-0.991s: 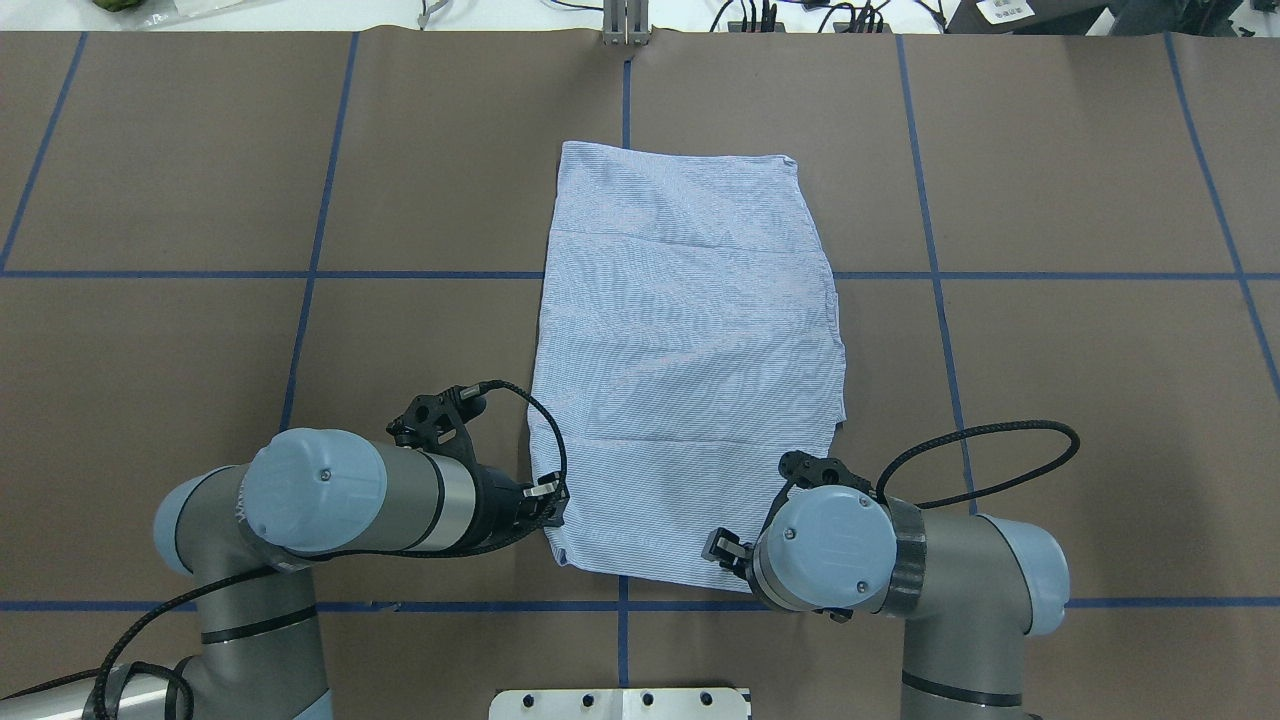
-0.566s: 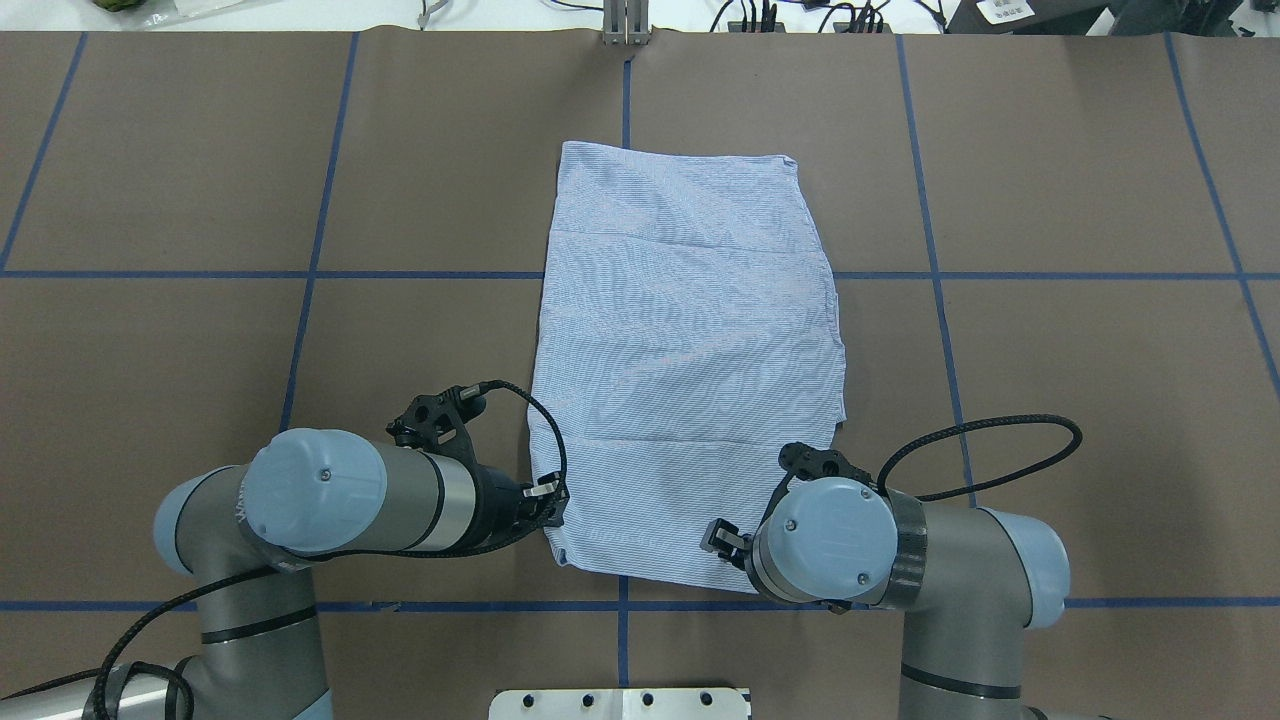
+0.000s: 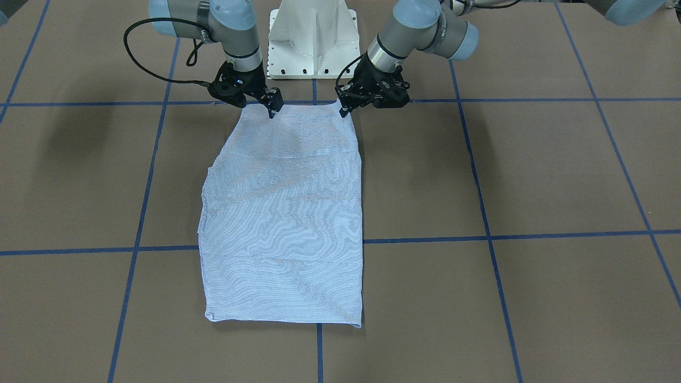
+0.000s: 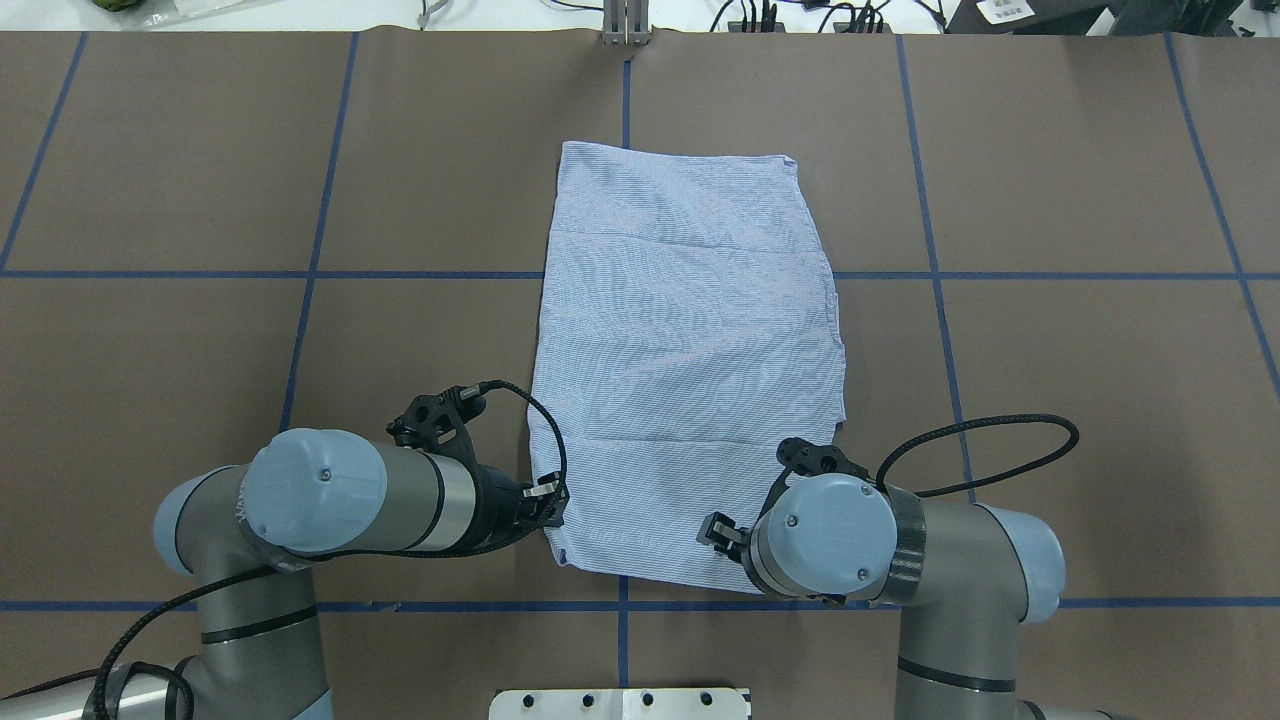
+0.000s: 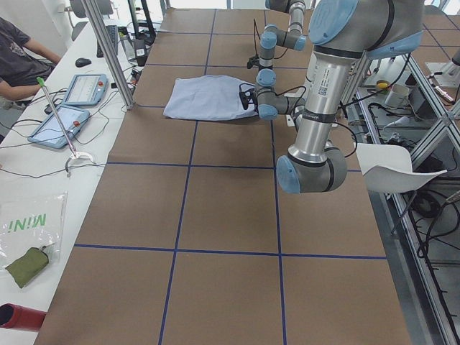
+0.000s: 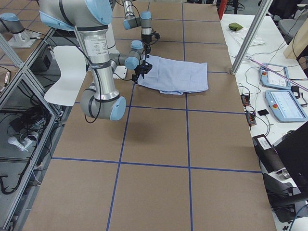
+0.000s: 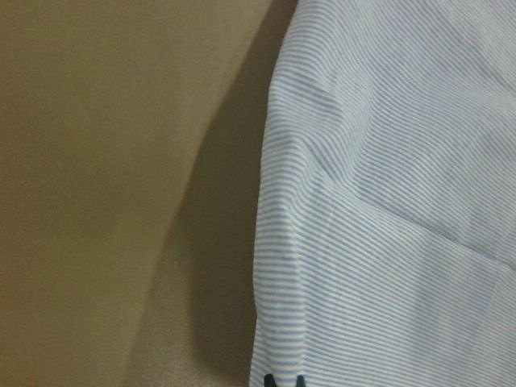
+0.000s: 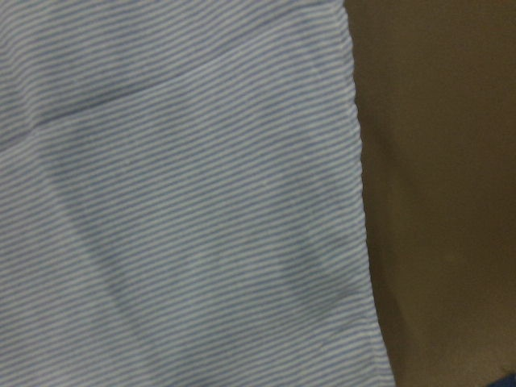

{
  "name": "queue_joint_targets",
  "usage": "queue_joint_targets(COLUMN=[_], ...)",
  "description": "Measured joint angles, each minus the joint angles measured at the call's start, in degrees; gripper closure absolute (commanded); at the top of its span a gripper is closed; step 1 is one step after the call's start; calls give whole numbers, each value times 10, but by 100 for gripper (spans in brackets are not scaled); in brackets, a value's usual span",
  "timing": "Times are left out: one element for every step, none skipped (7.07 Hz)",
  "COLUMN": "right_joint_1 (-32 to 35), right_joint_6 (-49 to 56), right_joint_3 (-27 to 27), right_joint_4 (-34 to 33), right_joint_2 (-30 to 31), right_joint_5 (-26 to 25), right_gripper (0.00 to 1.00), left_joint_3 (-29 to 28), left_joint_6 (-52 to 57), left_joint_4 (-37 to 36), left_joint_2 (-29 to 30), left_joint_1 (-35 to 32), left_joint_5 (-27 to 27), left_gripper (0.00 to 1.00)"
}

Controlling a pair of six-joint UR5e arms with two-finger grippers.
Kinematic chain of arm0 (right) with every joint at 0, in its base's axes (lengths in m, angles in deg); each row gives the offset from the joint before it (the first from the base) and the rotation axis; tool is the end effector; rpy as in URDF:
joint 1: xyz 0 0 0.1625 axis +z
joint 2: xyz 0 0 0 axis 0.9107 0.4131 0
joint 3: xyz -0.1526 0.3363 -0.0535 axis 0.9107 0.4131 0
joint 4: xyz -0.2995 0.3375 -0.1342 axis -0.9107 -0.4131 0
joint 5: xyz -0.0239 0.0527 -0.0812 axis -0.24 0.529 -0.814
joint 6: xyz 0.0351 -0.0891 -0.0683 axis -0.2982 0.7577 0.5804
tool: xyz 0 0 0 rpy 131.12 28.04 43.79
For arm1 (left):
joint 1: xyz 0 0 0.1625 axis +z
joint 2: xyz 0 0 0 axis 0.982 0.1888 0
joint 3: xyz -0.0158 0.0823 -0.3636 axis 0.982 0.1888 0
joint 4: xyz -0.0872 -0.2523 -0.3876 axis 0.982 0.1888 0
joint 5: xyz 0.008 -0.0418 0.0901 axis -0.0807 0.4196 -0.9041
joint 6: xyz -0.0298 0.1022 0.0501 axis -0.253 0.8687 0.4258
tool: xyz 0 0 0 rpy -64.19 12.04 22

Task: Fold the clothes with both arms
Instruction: 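Grasp the near corners of the shirt with both grippers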

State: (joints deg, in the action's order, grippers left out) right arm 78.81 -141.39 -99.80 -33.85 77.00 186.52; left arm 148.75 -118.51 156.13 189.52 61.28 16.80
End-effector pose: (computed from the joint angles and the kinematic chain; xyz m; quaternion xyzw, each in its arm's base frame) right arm -0.5898 -0.2568 0.2353 -0.0868 -0.3658 0.2202 0.9001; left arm 0.5794 -0.3009 0.1793 -0.0609 0.5715 -0.1589 0.8028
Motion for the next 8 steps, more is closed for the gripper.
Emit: queue_joint_targets(right_joint_1=[0, 0, 1, 1, 2, 3, 3, 4], right_joint_6=[-5, -7, -8, -9, -10, -11, -12, -12], right_joint_3=[9, 12, 11, 8, 5, 3, 2, 2], right_joint_4=[16, 23, 24, 23, 22, 21, 21, 21], right_joint_2=[0, 1, 1, 1, 3, 7, 10, 13], right_joint_5=[1, 2, 4, 4, 4, 4, 5, 5], right_gripper=[0, 0, 0, 0, 0, 0, 0, 0], left_joint_3=[0, 0, 0, 0, 0, 0, 0, -1], left_joint_6=[1, 1, 1, 2, 2, 2, 2, 2], left_joint_4=[0, 0, 0, 0, 0, 0, 0, 0], left_joint_2=[0, 0, 0, 0, 0, 0, 0, 1], left_joint_1=[0, 0, 0, 0, 0, 1, 1, 1], left_joint_5=[0, 0, 0, 0, 0, 0, 0, 0], left_gripper=[100, 100, 100, 100, 100, 100, 100, 100])
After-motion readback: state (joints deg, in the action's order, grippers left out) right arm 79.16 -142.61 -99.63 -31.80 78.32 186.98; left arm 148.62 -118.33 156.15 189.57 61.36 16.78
